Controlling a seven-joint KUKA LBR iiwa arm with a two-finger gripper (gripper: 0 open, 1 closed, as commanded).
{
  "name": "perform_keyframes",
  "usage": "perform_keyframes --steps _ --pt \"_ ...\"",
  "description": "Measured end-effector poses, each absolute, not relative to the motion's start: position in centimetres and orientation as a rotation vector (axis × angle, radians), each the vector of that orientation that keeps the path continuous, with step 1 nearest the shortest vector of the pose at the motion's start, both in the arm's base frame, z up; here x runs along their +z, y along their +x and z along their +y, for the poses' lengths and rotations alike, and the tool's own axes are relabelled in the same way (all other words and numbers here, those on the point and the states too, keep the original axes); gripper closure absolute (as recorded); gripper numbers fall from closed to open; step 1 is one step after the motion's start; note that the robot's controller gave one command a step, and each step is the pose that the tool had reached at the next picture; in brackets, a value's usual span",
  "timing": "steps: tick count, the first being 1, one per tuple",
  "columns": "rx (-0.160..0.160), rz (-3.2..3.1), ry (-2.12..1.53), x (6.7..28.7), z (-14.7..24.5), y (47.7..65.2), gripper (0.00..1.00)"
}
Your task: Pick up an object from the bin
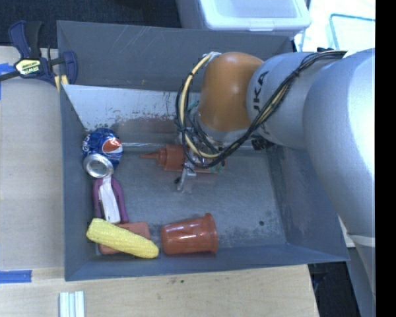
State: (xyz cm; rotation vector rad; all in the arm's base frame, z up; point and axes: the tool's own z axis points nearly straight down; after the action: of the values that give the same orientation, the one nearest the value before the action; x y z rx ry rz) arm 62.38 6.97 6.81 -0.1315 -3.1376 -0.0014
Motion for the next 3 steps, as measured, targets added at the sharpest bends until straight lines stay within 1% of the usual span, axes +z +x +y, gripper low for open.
perform_keyframes --steps 1,2,3 --pt "-0.005 -3.156 -0.108 13.4 7.7 62.3 0.00" --pt "-0.001 -3.139 0.045 9.9 7.2 61.9 0.00" --pt "-0.007 -3.148 -0.241 7.1 7.0 62.6 0.00"
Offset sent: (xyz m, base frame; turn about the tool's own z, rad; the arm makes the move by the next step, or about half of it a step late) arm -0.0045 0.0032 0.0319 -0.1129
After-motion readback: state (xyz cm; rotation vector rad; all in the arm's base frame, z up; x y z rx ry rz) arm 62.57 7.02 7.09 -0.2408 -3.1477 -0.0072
